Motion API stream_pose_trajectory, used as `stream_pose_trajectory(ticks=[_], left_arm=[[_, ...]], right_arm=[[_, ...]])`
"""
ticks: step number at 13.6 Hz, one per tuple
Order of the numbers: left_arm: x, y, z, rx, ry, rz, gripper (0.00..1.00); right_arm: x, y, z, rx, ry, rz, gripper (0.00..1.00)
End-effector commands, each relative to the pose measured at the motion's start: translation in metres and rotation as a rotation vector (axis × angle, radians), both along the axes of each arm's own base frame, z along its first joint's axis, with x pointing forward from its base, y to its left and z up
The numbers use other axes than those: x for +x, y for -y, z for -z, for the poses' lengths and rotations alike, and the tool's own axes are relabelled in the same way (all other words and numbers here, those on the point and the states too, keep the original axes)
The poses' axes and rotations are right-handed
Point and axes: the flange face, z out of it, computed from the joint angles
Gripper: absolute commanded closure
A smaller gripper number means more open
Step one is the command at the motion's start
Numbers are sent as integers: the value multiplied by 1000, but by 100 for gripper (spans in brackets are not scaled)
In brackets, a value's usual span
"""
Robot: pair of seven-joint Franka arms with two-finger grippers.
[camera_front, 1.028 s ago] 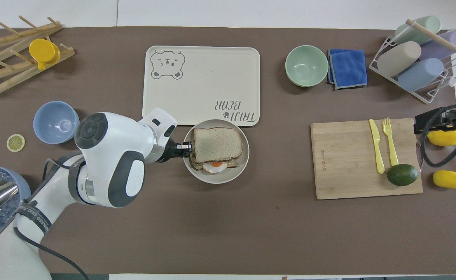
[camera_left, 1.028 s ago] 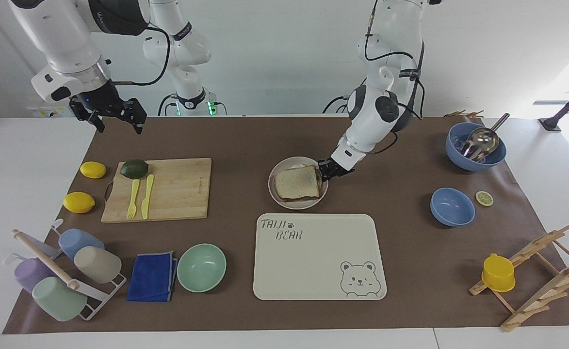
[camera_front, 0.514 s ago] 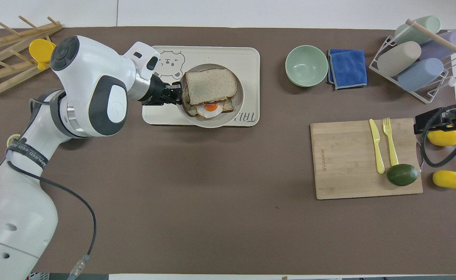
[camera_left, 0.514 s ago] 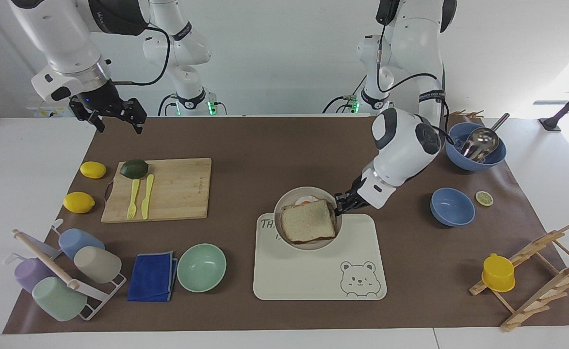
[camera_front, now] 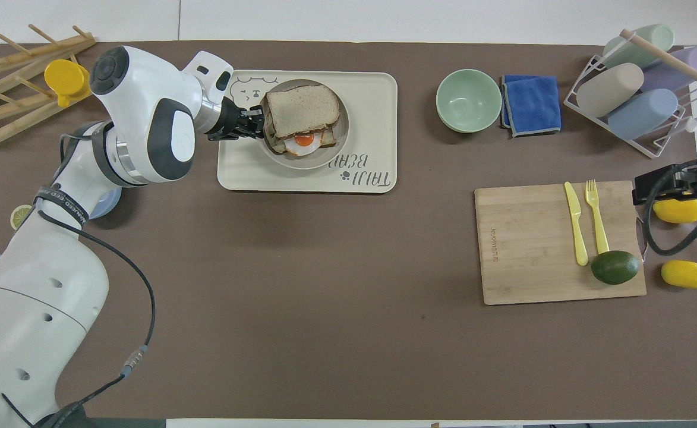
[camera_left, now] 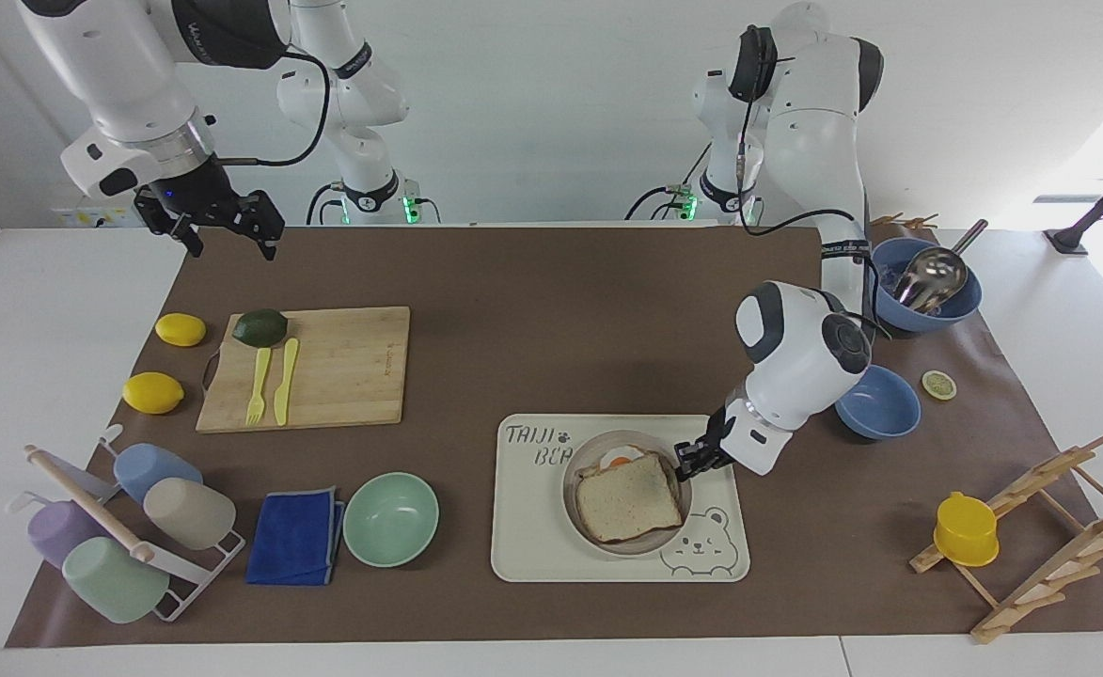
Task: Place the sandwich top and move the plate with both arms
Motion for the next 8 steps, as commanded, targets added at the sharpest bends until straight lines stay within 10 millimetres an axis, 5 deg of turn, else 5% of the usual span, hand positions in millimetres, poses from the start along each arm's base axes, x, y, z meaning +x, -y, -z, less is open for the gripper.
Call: stream_pose_trajectory(ticks=[1, 2, 4, 8], left_arm=[[-4, -7, -8, 10, 27, 36, 80], [-3, -8, -9, 10, 26, 38, 1], [1, -24, -18, 7, 4, 29, 0], [-7, -77, -103, 9, 20, -10, 0]], right_arm=[[0, 3, 0, 32, -6, -10, 0], [0, 3, 0, 32, -6, -10, 0], [0, 3, 0, 32, -6, -10, 0], [0, 3, 0, 32, -6, -10, 0]])
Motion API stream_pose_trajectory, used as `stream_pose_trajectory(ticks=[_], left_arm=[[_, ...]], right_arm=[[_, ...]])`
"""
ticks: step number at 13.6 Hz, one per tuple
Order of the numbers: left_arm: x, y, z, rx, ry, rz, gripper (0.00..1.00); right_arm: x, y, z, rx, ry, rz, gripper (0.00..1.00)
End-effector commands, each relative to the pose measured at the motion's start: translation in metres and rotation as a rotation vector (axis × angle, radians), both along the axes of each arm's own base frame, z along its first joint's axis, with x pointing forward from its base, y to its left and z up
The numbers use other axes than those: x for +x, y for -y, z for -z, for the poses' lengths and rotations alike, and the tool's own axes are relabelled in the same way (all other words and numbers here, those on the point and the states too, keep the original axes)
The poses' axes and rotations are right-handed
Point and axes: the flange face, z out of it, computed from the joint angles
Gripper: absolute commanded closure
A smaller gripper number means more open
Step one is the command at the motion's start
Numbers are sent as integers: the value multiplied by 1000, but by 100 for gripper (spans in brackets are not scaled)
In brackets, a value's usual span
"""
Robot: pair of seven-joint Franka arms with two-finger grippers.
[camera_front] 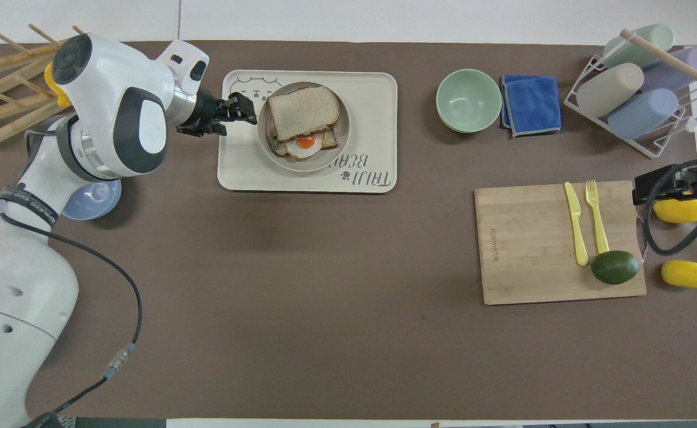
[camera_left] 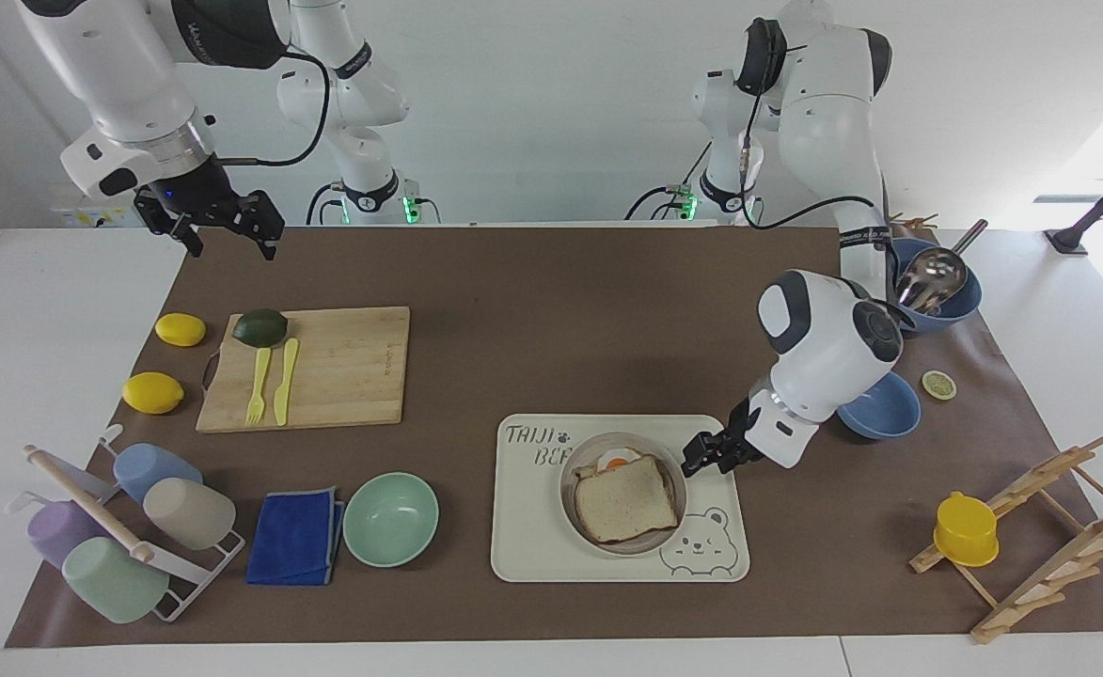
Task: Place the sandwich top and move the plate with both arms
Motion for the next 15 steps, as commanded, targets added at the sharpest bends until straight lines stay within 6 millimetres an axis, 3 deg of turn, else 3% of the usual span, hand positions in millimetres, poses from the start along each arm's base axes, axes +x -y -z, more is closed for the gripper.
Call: stream_pose_trajectory(ticks=[1, 4, 6, 9, 12, 15], left_arm=[[-19, -53, -77, 85, 17, 12, 0], [-51, -81, -151, 217, 19, 60, 0], [-84, -95, -200, 288, -2, 86, 0], [-133, -108, -251, 356, -62, 113, 0], [-164, -113, -261, 364, -116, 125, 0], [-185, -123, -237, 368, -167, 126, 0]], right_arm=[[0, 3, 0, 32, -8, -10, 0], [0, 3, 0, 32, -8, -10, 0], [0, 3, 0, 32, -8, -10, 0], [0, 3, 0, 32, -6, -10, 0], [0, 3, 0, 32, -8, -10, 0], [0, 3, 0, 32, -6, -10, 0]])
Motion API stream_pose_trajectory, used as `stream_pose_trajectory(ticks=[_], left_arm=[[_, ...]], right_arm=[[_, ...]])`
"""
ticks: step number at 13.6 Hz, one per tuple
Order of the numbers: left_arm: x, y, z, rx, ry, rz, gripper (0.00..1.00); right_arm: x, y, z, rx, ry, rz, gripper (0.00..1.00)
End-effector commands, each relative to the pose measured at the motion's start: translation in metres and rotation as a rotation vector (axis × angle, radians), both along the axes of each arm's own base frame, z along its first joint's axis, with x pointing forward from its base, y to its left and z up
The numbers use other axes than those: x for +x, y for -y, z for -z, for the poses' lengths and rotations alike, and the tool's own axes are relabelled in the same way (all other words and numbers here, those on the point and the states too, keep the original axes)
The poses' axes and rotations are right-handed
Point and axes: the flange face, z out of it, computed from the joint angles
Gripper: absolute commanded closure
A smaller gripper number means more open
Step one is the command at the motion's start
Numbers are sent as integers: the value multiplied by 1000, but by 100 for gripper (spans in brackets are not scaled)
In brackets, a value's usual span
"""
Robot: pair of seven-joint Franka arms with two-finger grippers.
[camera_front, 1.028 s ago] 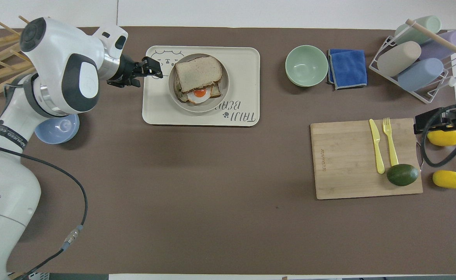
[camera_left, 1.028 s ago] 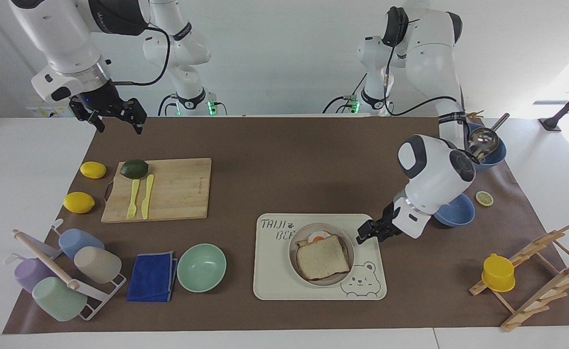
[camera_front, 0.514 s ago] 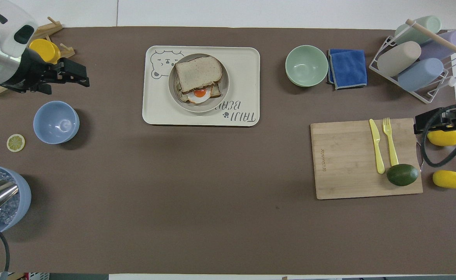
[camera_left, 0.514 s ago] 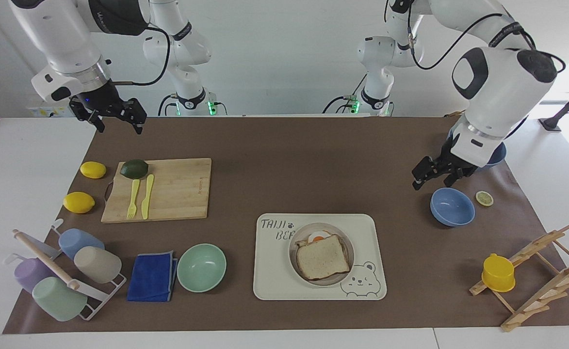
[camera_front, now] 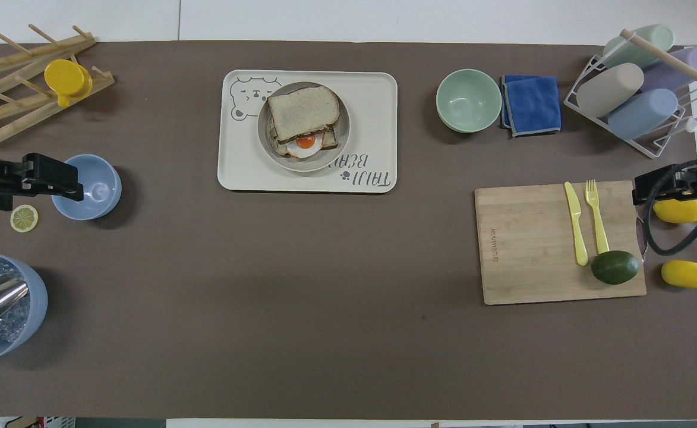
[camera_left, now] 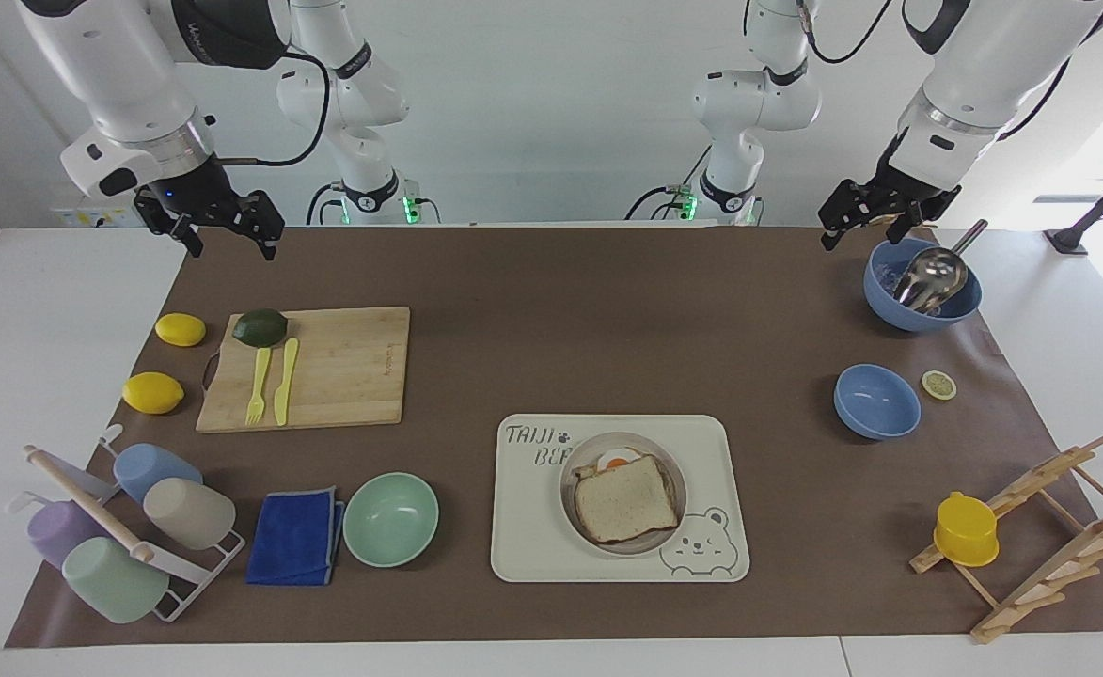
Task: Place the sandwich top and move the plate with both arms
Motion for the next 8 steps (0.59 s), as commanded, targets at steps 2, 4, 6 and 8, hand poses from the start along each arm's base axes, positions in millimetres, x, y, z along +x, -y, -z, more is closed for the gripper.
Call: stream_pose_trajectory(ticks=[2, 4, 6, 8], left_arm=[[-20, -8, 33, 25, -12, 37, 0], [-13, -13, 33, 19, 19, 59, 0], [-1, -15, 32, 14, -7, 49, 0], [1, -15, -5, 12, -9, 51, 0]], right_arm=[[0, 3, 0, 32, -6, -10, 0], [0, 3, 0, 32, -8, -10, 0], [0, 3, 0, 32, -6, -10, 0], [0, 3, 0, 32, -8, -10, 0]])
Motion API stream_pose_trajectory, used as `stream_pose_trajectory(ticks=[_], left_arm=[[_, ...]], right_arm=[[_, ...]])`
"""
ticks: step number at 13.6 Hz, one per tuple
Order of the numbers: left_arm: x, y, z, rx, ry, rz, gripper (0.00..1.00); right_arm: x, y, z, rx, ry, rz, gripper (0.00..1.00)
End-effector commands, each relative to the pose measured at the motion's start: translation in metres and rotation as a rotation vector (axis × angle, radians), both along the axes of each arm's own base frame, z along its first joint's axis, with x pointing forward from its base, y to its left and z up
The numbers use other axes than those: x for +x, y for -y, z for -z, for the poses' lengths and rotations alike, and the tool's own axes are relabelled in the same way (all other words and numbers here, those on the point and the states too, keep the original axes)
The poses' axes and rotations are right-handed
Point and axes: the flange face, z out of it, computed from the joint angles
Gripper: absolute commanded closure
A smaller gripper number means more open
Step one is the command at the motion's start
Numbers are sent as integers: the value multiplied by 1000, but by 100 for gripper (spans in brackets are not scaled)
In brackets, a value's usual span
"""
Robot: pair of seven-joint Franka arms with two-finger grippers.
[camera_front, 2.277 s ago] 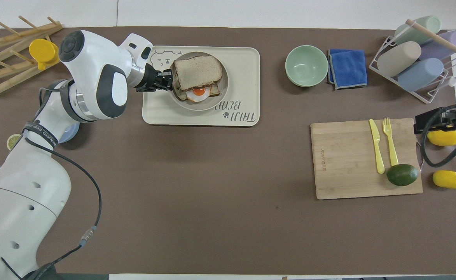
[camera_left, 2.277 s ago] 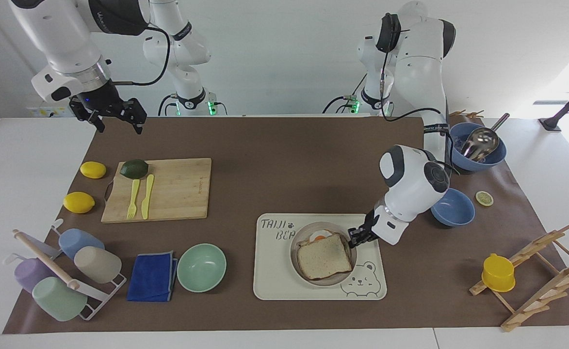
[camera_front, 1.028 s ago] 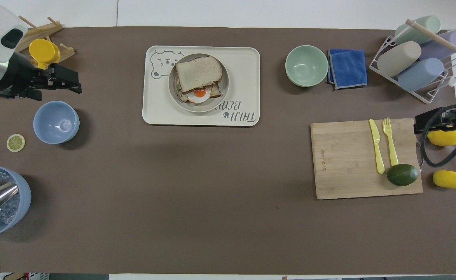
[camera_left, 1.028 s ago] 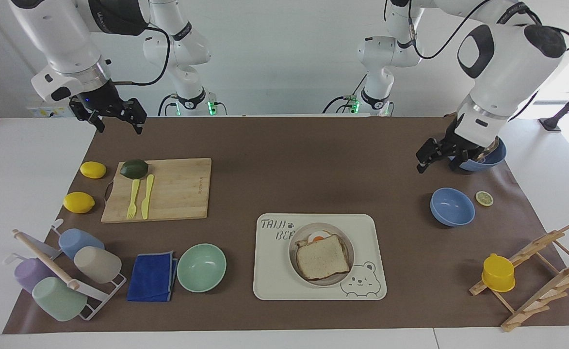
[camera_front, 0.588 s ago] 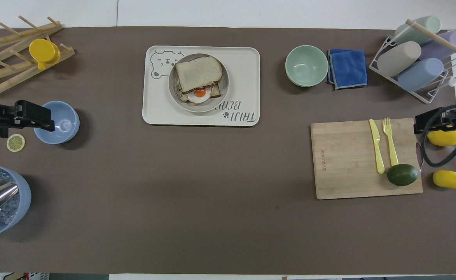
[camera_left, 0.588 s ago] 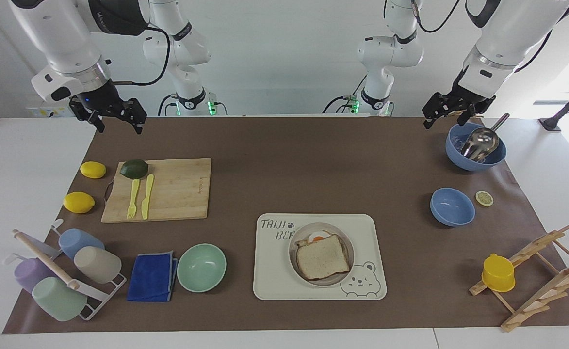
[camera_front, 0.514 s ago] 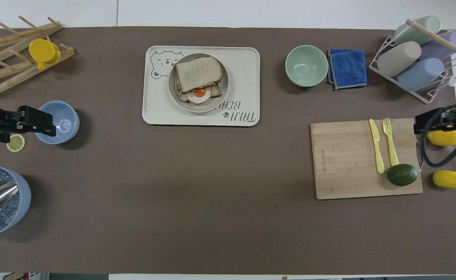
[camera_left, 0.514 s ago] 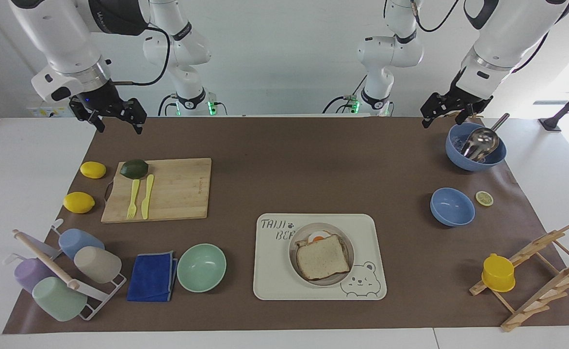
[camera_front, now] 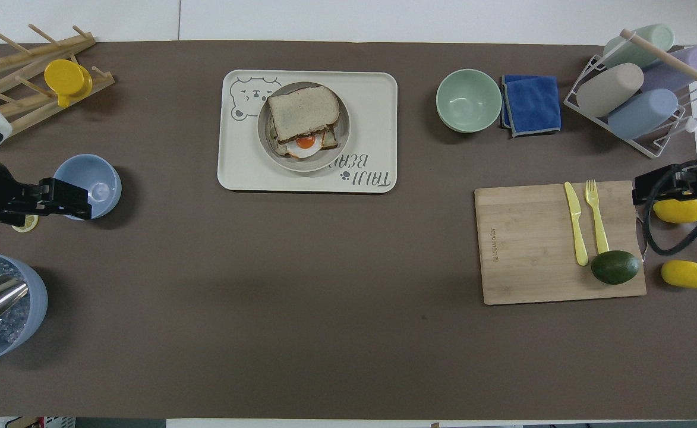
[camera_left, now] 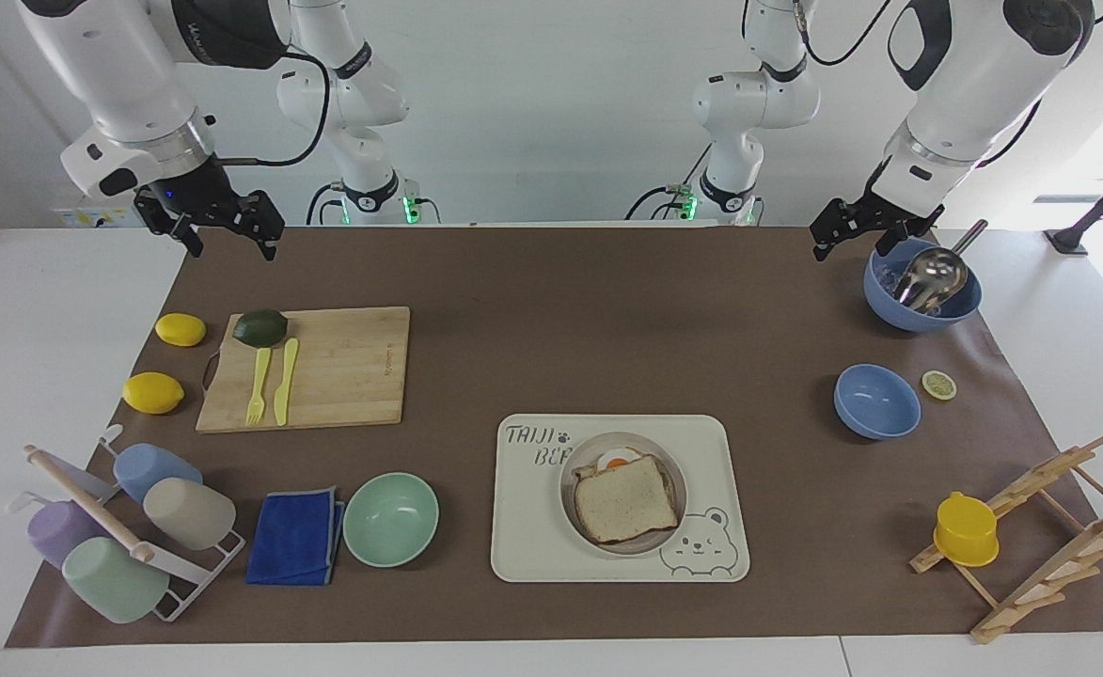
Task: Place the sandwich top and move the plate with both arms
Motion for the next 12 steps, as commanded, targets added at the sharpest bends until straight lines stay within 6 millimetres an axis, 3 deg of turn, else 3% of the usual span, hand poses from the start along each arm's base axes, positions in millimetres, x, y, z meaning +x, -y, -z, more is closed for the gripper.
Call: stream_pose_trajectory(ticks=[1, 12], left_arm=[[6, -2, -31, 11, -5, 16, 0], [4, -12, -27, 7, -7, 4, 0]], right_arm=[[0, 3, 0, 32, -8, -10, 0], [0, 3, 0, 32, -6, -10, 0]])
